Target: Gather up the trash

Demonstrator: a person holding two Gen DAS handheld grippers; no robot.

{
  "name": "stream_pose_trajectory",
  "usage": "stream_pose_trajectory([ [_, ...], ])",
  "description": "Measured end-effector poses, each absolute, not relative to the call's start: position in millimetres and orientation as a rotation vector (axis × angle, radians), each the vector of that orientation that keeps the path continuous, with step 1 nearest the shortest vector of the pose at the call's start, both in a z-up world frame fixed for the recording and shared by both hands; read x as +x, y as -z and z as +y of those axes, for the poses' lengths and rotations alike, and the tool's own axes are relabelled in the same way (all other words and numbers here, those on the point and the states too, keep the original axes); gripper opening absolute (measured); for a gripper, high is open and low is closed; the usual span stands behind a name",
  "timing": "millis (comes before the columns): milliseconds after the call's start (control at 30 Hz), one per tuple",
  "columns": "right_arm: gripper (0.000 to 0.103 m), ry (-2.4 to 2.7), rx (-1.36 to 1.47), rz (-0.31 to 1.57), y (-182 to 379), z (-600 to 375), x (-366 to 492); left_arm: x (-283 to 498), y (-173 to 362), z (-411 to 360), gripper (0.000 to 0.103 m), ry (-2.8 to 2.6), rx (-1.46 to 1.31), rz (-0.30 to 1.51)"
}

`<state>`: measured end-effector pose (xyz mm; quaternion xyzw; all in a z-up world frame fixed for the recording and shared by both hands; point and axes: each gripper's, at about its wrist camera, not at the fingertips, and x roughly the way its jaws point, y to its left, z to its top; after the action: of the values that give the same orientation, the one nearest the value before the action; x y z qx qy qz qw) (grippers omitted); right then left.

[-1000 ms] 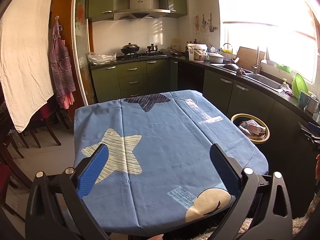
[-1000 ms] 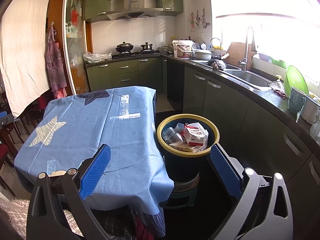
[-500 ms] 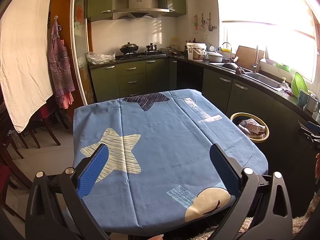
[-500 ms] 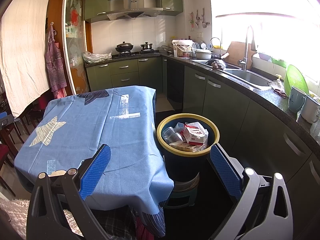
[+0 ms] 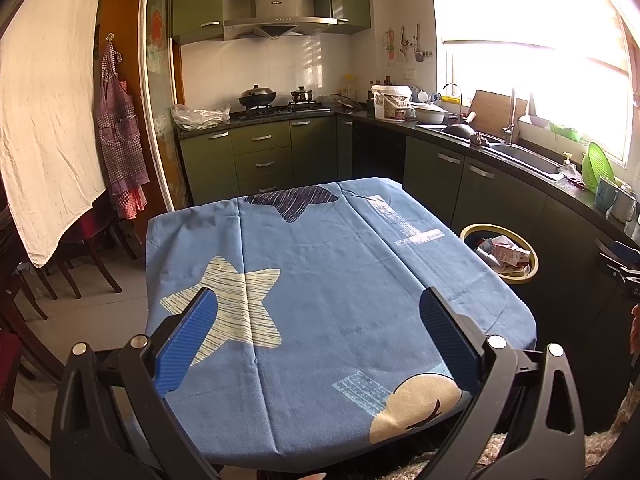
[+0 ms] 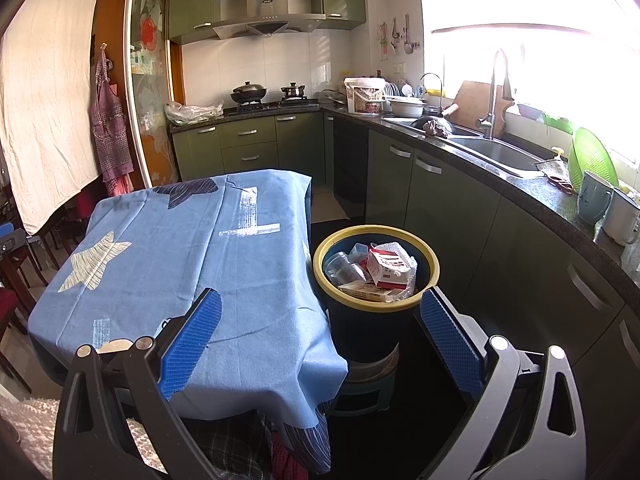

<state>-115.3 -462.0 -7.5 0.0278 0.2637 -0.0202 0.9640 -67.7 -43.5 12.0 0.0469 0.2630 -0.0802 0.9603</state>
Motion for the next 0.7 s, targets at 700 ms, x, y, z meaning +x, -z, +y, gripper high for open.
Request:
stream_pose_trajectory([
  [700,0.098,0.040,0.058,0.543,13.4,-462.5,-113.2,-62.8,-4.2,-45.8,0.096,0.186,0.092,0.563],
])
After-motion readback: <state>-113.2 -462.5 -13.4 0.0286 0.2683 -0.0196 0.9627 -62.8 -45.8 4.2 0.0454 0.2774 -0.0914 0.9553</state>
